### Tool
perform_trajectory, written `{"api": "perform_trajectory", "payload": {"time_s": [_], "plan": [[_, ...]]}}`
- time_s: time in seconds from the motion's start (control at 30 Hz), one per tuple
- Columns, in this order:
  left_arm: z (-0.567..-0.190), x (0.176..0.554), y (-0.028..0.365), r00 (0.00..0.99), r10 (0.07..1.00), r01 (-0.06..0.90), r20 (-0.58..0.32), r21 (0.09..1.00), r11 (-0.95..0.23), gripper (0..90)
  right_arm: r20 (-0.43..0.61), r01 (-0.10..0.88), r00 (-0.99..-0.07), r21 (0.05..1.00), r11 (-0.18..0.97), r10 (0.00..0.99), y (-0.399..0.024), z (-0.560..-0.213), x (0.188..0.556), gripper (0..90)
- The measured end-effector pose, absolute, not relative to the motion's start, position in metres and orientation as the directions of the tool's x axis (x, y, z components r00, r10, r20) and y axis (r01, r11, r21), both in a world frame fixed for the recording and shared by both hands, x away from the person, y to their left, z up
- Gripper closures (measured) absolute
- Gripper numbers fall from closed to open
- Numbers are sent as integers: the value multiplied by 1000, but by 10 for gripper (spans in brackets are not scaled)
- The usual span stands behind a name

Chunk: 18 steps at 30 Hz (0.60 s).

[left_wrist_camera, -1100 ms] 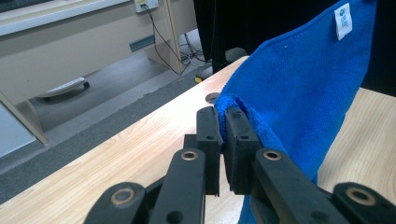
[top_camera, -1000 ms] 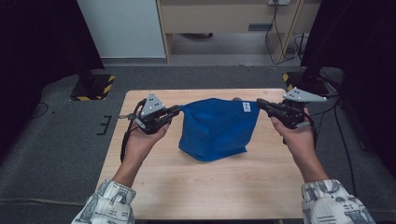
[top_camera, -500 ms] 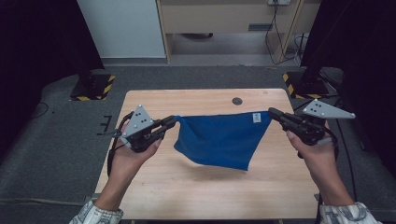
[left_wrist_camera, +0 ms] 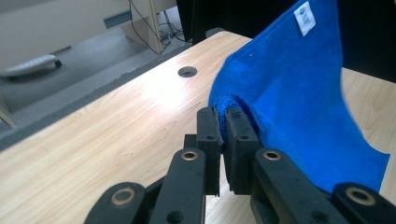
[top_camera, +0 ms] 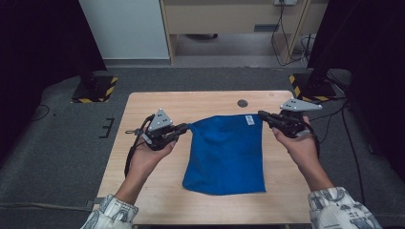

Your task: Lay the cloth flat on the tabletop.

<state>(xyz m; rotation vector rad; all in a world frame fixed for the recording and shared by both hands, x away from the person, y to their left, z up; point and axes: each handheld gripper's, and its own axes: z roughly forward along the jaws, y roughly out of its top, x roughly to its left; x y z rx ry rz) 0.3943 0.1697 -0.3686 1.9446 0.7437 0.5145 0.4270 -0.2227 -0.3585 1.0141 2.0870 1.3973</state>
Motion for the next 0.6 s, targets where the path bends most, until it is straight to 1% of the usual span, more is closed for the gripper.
{"api": "perform_trajectory", "payload": {"time_s": [0.13, 0.37, 0.6], "plan": [[-378, 404, 171, 715, 698, 307, 22, 888, -342, 854, 61, 356, -627, 909, 215, 777, -217, -369, 440, 900], [-383, 416, 173, 699, 714, 314, 42, 879, -359, 854, 73, 378, -611, 902, 209, 789, -212, -380, 453, 900], [-398, 437, 178, 689, 725, 359, 21, 858, -366, 850, 71, 401, -594, 890, 218, 801, -208, -390, 467, 900]]}}
